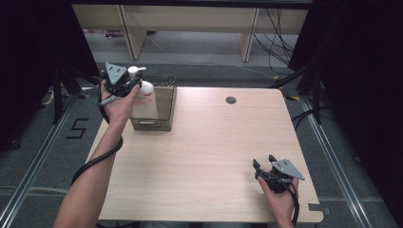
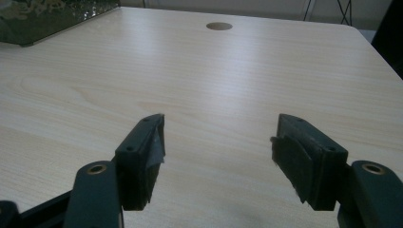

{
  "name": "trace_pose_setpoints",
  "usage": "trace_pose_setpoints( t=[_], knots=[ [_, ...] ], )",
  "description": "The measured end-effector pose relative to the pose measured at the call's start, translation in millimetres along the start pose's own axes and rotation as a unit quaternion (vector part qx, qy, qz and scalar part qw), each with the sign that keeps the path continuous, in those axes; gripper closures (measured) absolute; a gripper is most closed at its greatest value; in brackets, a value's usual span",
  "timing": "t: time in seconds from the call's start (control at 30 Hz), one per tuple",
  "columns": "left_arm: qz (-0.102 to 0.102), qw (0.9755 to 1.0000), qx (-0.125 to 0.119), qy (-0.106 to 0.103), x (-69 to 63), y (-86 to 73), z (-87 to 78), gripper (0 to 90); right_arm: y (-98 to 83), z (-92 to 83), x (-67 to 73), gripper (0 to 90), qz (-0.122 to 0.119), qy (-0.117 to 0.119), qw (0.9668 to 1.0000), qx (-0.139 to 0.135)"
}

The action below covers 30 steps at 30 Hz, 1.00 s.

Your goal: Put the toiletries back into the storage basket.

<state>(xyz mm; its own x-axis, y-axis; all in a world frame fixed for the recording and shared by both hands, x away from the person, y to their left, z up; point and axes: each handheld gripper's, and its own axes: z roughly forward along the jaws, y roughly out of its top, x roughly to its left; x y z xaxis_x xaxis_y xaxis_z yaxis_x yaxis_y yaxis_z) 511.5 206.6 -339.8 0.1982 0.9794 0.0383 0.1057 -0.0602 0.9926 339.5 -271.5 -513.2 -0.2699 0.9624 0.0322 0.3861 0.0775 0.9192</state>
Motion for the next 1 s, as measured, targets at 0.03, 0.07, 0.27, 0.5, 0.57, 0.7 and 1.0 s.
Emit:
trace_pose_setpoints(
  t=[0.03, 0.07, 0.27, 0.5, 0.57, 0.7, 1.0],
  knots=[
    [0.000, 1.0000, 0.000, 0.000, 0.0, 0.0, 0.0, 59.0, 0.0, 0.0, 0.0, 35.2, 0.000, 0.000, 1.0000, 0.000],
    [-0.001, 1.0000, 0.002, 0.000, 0.1, -2.5, 0.3, 59.0, 0.2, 0.3, -0.9, 35.2, -0.006, 0.003, 1.0000, 0.000],
    [-0.005, 1.0000, 0.009, 0.001, 0.9, -8.5, 1.1, 59.0, 0.2, 0.1, -1.0, 35.2, -0.006, 0.002, 1.0000, 0.000],
    [-0.006, 0.9999, 0.010, 0.002, 0.9, -11.6, 1.6, 59.0, 0.2, 0.6, -1.2, 35.2, -0.006, 0.005, 1.0000, -0.001],
    [-0.006, 0.9999, 0.013, 0.002, 1.3, -12.9, 1.6, 59.0, 0.3, 0.2, -1.0, 35.2, -0.006, 0.002, 1.0000, 0.000],
    [-0.009, 0.9998, 0.016, 0.002, 1.6, -16.2, 2.7, 59.0, 0.3, 0.4, -0.7, 35.2, -0.003, 0.005, 1.0000, -0.001],
    [-0.014, 0.9996, 0.025, 0.003, 2.6, -23.4, 5.0, 58.9, 0.2, 0.3, -1.1, 35.2, -0.005, 0.004, 1.0000, -0.001]
  ],
)
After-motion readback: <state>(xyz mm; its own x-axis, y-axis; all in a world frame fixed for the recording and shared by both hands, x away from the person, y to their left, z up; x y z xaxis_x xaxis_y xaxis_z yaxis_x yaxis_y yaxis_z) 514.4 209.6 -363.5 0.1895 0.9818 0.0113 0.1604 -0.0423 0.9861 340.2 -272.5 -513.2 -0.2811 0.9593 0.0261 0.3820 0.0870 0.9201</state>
